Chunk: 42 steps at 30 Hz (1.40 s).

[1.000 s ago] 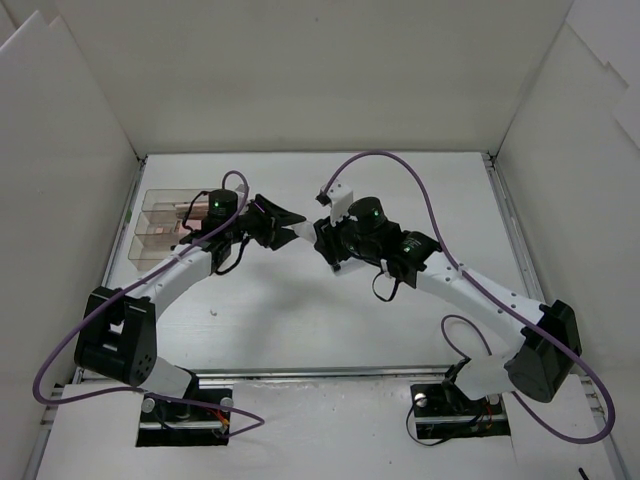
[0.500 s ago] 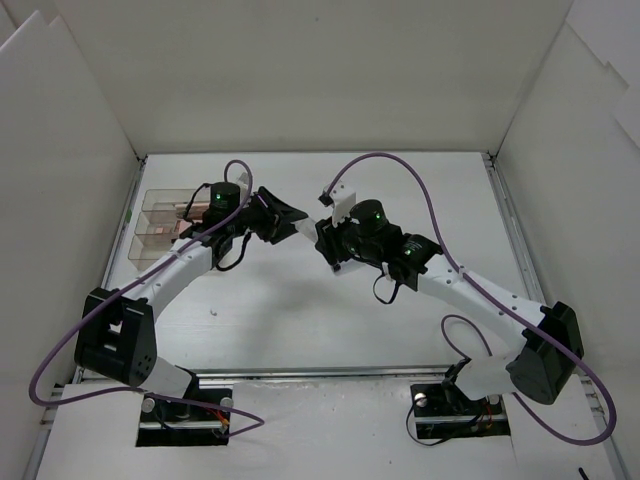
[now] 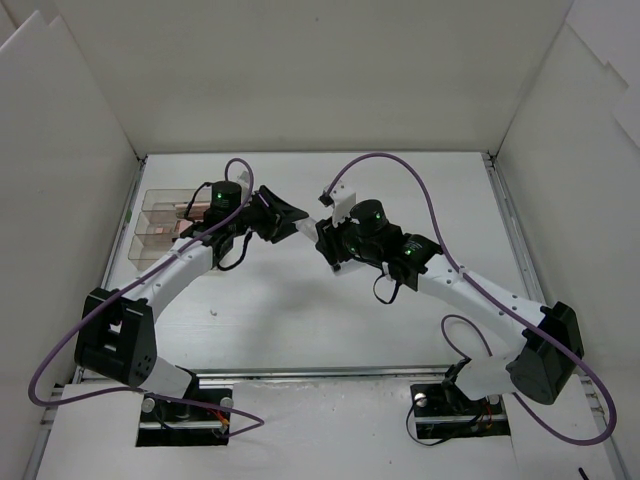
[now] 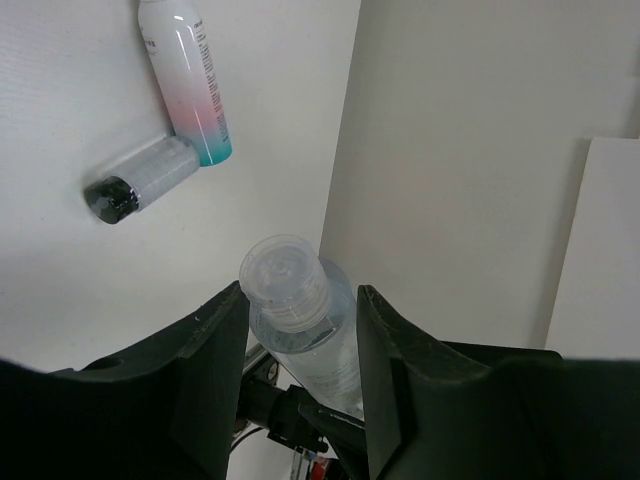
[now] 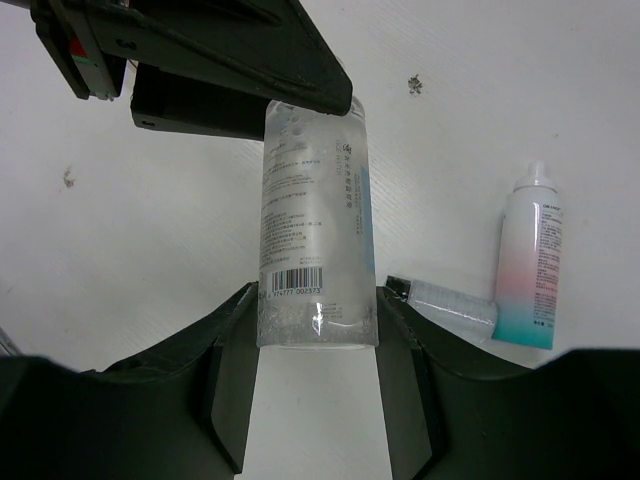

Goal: Organize the makeup

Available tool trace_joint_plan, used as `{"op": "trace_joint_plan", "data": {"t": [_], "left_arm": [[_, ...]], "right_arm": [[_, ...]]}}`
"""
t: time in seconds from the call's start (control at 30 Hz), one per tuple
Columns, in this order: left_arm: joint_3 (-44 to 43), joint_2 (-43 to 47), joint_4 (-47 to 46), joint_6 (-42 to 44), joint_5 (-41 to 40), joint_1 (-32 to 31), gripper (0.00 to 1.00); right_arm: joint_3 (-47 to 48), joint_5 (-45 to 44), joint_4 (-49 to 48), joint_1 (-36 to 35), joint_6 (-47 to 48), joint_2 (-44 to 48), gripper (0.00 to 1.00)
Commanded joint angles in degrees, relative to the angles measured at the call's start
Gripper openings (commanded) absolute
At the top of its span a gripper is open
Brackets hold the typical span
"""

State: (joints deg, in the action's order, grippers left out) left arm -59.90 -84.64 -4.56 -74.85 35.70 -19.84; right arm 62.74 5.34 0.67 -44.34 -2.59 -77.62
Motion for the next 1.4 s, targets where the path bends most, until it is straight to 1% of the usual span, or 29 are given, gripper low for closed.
{"op": "trace_joint_plan", "data": {"t": [0.0,0.03,0.1,0.17,0.3,0.37,0.47,0.67,0.7,0.73,0.8,0.83,0.9,0.93,0.97,1.0,1.03,1.1,1.13,1.2,1.27,1.3,1.37], "left_arm": [[-1.1,2.4,-5.2,-1.3,-3.7,0.1,0.36],[-0.8,2.3,-6.3,-2.2,-3.5,0.1,0.39],[-0.7,1.9,-7.1,-2.8,-3.4,0.1,0.41],[-0.9,1.2,-7.9,-3.7,-2.7,0.1,0.46],[-1.0,0.1,-11.7,-5.9,-0.8,-0.5,0.49],[-1.8,-0.8,-11.6,-5.9,0.5,-0.5,0.52],[-2.4,-1.1,-11.5,-6.0,0.9,-1.7,0.52],[-2.9,-1.6,-11.4,-6.5,1.9,-2.2,0.52],[-2.9,-1.6,-11.3,-6.4,2.0,-2.2,0.5],[-2.9,-1.4,-11.3,-6.4,1.8,-2.2,0.44],[-2.7,-1.3,-11.5,-6.4,1.7,-2.2,0.35],[-2.7,-1.2,-11.8,-6.4,1.8,-2.2,0.27],[-2.9,-1.2,-12.0,-6.5,2.1,-2.2,0.18],[-2.9,-1.2,-12.0,-6.4,2.3,-2.2,0.11],[-3.0,-1.2,-12.0,-6.0,2.3,-2.2,0.07],[-3.0,-1.2,-11.9,-5.8,2.2,-2.2,0.0],[-3.0,-1.0,-11.8,-5.7,2.1,-2.2,0.0],[-3.1,-0.6,-10.8,-4.7,1.3,-2.2,0.0],[-3.3,-0.3,-10.6,-4.3,1.0,-2.2,0.0],[-3.7,0.2,-9.3,-3.0,0.5,-2.2,0.0],[-3.9,0.4,-8.5,-2.1,0.0,-2.2,0.0],[-4.0,0.7,-7.7,-1.3,-0.6,-2.2,0.0],[-4.0,1.1,-7.1,-0.4,-1.2,-2.2,0.0]], "right_arm": [[0.9,2.0,-1.6,-1.1,0.8,2.8,0.0],[0.7,1.9,-1.6,-1.3,0.7,2.8,0.0],[0.7,1.9,-1.7,-1.5,0.7,3.0,0.0],[0.7,2.0,-1.6,-1.5,0.6,2.8,0.0],[0.9,2.0,-1.8,-2.0,0.6,2.4,0.0],[1.2,1.6,-1.8,-1.9,0.6,2.0,0.0],[1.9,1.1,-1.9,-2.2,0.8,1.4,0.0],[3.0,-0.8,-1.9,-2.2,1.4,0.5,0.0],[3.2,-0.9,-2.0,-2.1,1.4,0.4,0.0],[3.2,-0.8,-2.0,-2.2,1.4,0.0,0.0],[3.5,-0.9,-2.0,-2.2,1.3,-0.3,0.0],[3.5,-1.0,-2.1,-2.2,1.3,-0.7,0.0],[3.5,-1.5,-2.2,-2.2,1.0,-0.9,0.0],[3.5,-1.7,-2.2,-2.2,0.9,-0.9,0.0],[3.7,-2.0,-2.2,-2.2,0.8,-1.3,0.0],[3.8,-2.3,-2.2,-2.2,0.7,-1.4,0.0],[4.0,-2.5,-2.2,-2.1,0.4,-1.5,0.06],[3.9,-3.5,-2.1,-2.2,0.0,-1.5,0.13],[3.8,-4.1,-2.2,-2.0,0.0,-1.4,0.19],[3.8,-4.6,-2.2,-2.1,-0.3,-1.5,0.21],[3.8,-5.1,-2.2,-2.2,-0.5,-1.5,0.21],[3.8,-5.1,-2.2,-2.2,-0.7,-1.6,0.27],[4.0,-5.2,-2.2,-2.2,-1.0,-1.6,0.46]]}}
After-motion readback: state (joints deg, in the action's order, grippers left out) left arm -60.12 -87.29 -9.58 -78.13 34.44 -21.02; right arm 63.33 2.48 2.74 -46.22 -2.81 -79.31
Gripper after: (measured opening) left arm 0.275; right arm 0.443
